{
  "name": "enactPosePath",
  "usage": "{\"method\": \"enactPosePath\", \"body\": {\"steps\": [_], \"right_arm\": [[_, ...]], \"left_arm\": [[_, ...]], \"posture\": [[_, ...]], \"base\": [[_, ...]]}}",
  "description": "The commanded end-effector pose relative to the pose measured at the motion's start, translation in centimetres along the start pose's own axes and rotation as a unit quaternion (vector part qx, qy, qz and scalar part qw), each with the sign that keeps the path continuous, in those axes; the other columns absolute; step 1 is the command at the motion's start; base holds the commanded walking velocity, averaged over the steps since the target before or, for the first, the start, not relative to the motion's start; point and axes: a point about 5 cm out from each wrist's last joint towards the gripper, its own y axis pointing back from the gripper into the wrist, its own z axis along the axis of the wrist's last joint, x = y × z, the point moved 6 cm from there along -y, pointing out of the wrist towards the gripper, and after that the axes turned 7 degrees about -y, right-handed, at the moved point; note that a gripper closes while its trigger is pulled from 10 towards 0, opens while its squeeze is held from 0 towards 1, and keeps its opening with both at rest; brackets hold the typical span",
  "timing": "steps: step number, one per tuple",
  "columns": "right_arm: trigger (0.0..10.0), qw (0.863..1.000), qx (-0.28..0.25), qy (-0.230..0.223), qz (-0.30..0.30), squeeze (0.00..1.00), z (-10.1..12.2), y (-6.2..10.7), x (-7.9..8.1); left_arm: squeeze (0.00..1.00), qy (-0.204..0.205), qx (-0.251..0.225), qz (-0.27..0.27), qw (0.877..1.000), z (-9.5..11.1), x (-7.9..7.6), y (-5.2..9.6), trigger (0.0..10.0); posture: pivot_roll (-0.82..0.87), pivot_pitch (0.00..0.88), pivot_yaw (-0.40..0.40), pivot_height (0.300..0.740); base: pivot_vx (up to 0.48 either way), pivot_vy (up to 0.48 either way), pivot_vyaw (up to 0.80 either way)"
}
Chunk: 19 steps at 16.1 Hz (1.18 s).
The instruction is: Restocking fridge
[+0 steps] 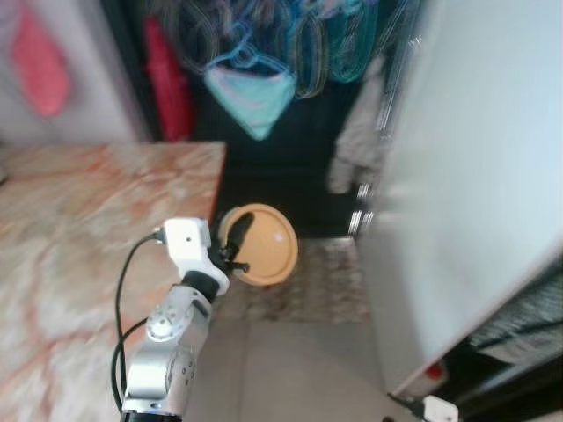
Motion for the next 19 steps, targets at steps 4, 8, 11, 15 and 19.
{"method": "enactPosePath", "body": {"steps": [4,8,11,15,19], "right_arm": [[10.0,1.000,0.010,-0.011,-0.002,0.00,-0.9,0.1,0.2],[10.0,1.000,0.011,-0.012,0.000,0.00,-1.0,0.1,0.2],[10.0,1.000,0.011,-0.016,-0.001,0.00,-1.0,0.1,0.3],[10.0,1.000,0.012,-0.022,-0.002,0.00,-1.3,0.2,0.4],[10.0,1.000,0.013,-0.024,-0.005,0.00,-1.5,0.2,0.2]], "left_arm": [[0.00,-0.012,0.008,0.012,1.000,-0.3,1.0,0.3,10.0],[0.00,-0.019,0.015,0.008,1.000,-0.7,1.0,0.5,10.0],[0.00,-0.022,0.020,0.008,1.000,-0.9,1.2,0.6,10.0],[0.00,-0.027,0.033,0.006,0.999,-1.6,1.6,0.7,10.0],[0.00,-0.028,0.049,0.004,0.998,-2.6,1.8,0.8,10.0]], "posture": [[0.14,0.045,0.053,0.740],[0.14,0.045,0.055,0.740],[0.14,0.047,0.062,0.740],[0.13,0.039,0.074,0.740],[0.12,0.028,0.080,0.740]], "base": [[0.000,0.000,-0.73],[0.000,0.000,-0.73],[0.000,0.000,-0.73],[0.000,0.000,-0.72],[0.000,0.000,-0.72]]}}
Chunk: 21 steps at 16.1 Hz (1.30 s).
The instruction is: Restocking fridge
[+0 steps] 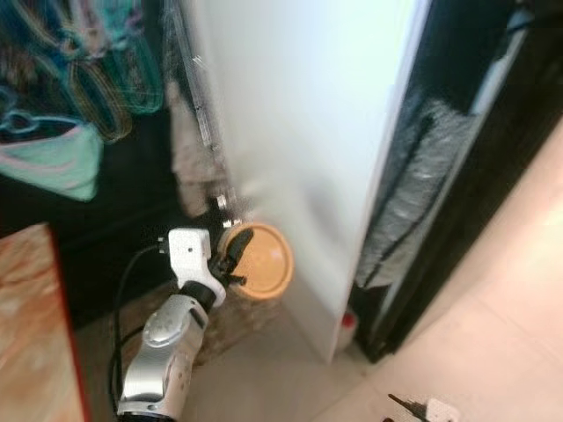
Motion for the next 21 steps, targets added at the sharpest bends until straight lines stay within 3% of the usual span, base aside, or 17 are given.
{"method": "enactPosePath", "body": {"steps": [1,6,8,9,10,12,14,15,16,18,21], "right_arm": [[10.0,1.000,0.010,-0.011,-0.006,0.00,-0.9,0.2,-0.2],[10.0,1.000,0.008,-0.022,-0.010,0.00,-0.9,0.1,-0.1],[10.0,1.000,0.007,-0.023,-0.011,0.00,-0.9,0.1,0.0],[10.0,1.000,0.003,-0.027,-0.011,0.00,-0.8,0.1,0.1],[10.0,1.000,0.002,-0.029,-0.011,0.00,-0.8,0.1,0.2],[10.0,0.999,0.001,-0.031,-0.010,0.00,-0.7,0.1,0.3],[10.0,0.999,-0.001,-0.032,-0.009,0.00,-0.7,0.1,0.5],[10.0,0.999,-0.003,-0.037,-0.011,0.00,-0.6,0.0,0.6],[10.0,0.999,-0.004,-0.038,-0.012,0.00,-0.6,0.0,0.6],[10.0,0.999,-0.006,-0.040,-0.013,0.00,-0.5,0.0,0.7],[10.0,0.999,-0.010,-0.043,-0.020,0.00,-0.4,0.1,0.3]], "left_arm": [[0.00,-0.012,0.005,0.006,1.000,-0.3,0.6,0.1,10.0],[0.00,-0.015,0.019,0.008,1.000,-1.3,1.2,-0.1,10.0],[0.00,-0.021,0.040,0.020,0.999,-2.5,2.1,0.2,10.0],[0.00,-0.038,0.071,0.045,0.996,-4.1,3.5,0.6,10.0],[0.00,-0.055,0.115,0.078,0.989,-6.3,5.4,1.1,10.0],[0.00,-0.070,0.176,0.094,0.977,-9.4,7.0,1.6,10.0],[0.00,-0.068,0.258,0.124,0.956,-13.1,8.5,2.6,10.0],[0.00,-0.047,0.305,0.139,0.941,-15.3,8.8,3.9,10.0],[0.00,-0.039,0.321,0.142,0.936,-16.1,8.7,4.5,10.0],[0.00,-0.034,0.383,0.126,0.914,-19.1,7.9,7.3,10.0],[0.00,-0.012,0.428,0.149,0.891,-21.5,7.7,10.5,10.0]], "posture": [[0.10,0.024,0.086,0.740],[0.09,0.035,0.100,0.740],[0.08,0.036,0.105,0.740],[0.08,0.037,0.109,0.740],[0.08,0.038,0.113,0.740],[0.08,0.040,0.115,0.740],[0.07,0.037,0.117,0.740],[0.07,0.035,0.117,0.740],[0.06,0.035,0.116,0.740],[0.05,0.034,0.122,0.740],[0.03,0.035,0.115,0.740]], "base": [[0.000,0.000,-0.72],[0.000,0.000,-0.72],[0.000,0.000,-0.71],[0.000,0.000,0.00],[0.000,0.000,0.00],[0.000,0.000,0.00],[0.000,0.000,0.00],[0.000,0.000,0.00],[0.000,0.000,0.00],[0.000,0.000,0.00],[0.000,0.000,0.00]]}}
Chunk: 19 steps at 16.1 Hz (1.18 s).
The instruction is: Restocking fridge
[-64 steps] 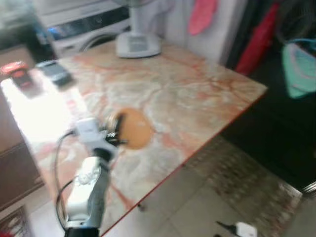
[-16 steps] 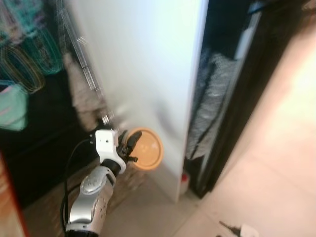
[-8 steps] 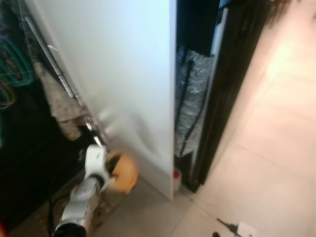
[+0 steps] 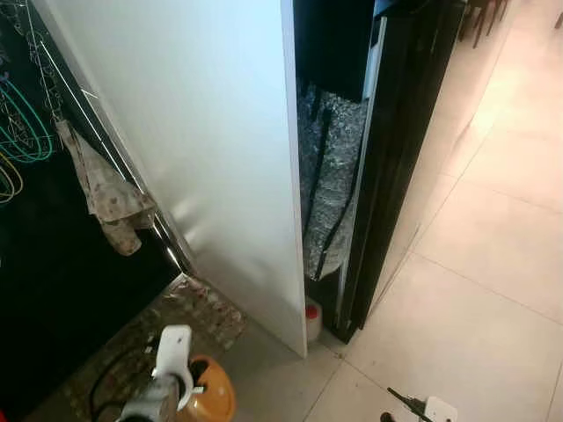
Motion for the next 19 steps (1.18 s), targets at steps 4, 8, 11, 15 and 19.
{"method": "enactPosePath", "body": {"steps": [4,8,11,15,19], "right_arm": [[10.0,1.000,0.008,0.004,-0.002,0.00,-0.5,0.1,-0.5],[10.0,1.000,0.007,0.017,-0.003,0.00,-0.1,0.1,-1.0],[10.0,1.000,0.007,0.020,0.001,0.00,-0.1,0.1,-0.8],[10.0,1.000,0.007,0.013,-0.006,0.00,-0.5,0.2,-0.7],[10.0,1.000,0.008,0.013,-0.007,0.00,-0.5,0.2,-0.9]], "left_arm": [[0.00,0.123,0.038,0.057,0.990,-4.0,2.6,1.0,10.0],[0.00,0.149,0.048,0.074,0.985,-5.9,3.9,1.7,10.0],[0.00,0.151,0.056,0.077,0.984,-7.0,4.0,2.1,10.0],[0.00,0.146,0.066,0.072,0.985,-7.9,3.7,2.3,10.0],[0.00,0.140,0.066,0.068,0.986,-7.9,3.5,2.3,10.0]], "posture": [[0.03,0.030,0.054,0.740],[0.05,0.025,0.026,0.740],[0.05,0.022,0.033,0.740],[0.03,0.014,0.053,0.740],[0.03,0.006,0.052,0.740]], "base": [[0.000,0.000,0.00],[0.000,0.000,0.00],[0.000,0.000,0.00],[0.299,0.000,0.00],[0.325,0.000,0.00]]}}
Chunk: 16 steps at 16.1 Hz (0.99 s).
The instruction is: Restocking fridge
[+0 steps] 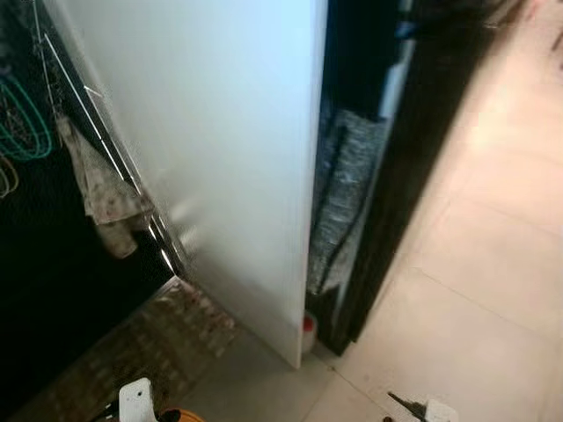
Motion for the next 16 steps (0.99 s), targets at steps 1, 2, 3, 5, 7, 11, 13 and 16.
{"method": "enactPosePath", "body": {"steps": [1,2,3,5,7,11,13,16], "right_arm": [[10.0,1.000,0.005,0.002,-0.006,0.00,-0.4,0.1,-0.6],[10.0,1.000,0.005,0.003,-0.007,0.00,-0.4,0.2,-0.8],[10.0,1.000,0.004,0.003,-0.008,0.00,-0.3,0.2,-0.8],[10.0,1.000,0.001,0.003,-0.010,0.00,-0.2,0.2,-1.0],[10.0,1.000,-0.002,0.002,-0.015,0.00,-0.1,0.2,-1.1],[10.0,0.998,-0.012,0.055,-0.003,0.00,0.6,0.1,-1.0],[10.0,0.995,-0.022,0.095,-0.012,0.00,1.2,0.1,-1.3],[10.0,0.988,-0.082,0.113,-0.071,0.00,2.7,0.5,-2.4]], "left_arm": [[0.00,-0.001,0.001,-0.004,1.000,-0.1,-0.2,0.0,10.0],[0.00,-0.003,0.001,-0.005,1.000,-0.1,-0.3,0.0,10.0],[0.00,-0.007,0.002,-0.007,1.000,-0.1,-0.4,0.0,10.0],[0.00,-0.010,0.003,-0.008,1.000,-0.1,-0.5,0.0,10.0],[0.00,-0.022,0.006,-0.010,1.000,-0.2,-0.5,0.0,10.0],[0.00,-0.095,0.016,-0.040,0.995,-0.9,-1.3,0.0,10.0],[0.00,-0.099,0.020,-0.043,0.994,-1.4,-1.3,0.2,10.0],[0.00,-0.086,0.026,-0.028,0.996,-2.1,-0.5,0.3,10.0]], "posture": [[0.03,0.005,0.050,0.740],[0.03,0.005,0.048,0.740],[0.03,0.009,0.047,0.740],[0.03,0.021,0.043,0.740],[0.02,0.025,0.042,0.740],[0.02,0.033,0.036,0.740],[0.02,0.034,0.037,0.740],[0.01,0.036,0.048,0.740]], "base": [[0.334,0.000,0.00],[0.330,0.000,0.00],[0.311,0.000,0.00],[0.000,0.000,0.00],[0.000,0.000,0.00],[0.000,0.000,0.00],[0.000,0.000,0.00],[0.000,0.000,0.00]]}}
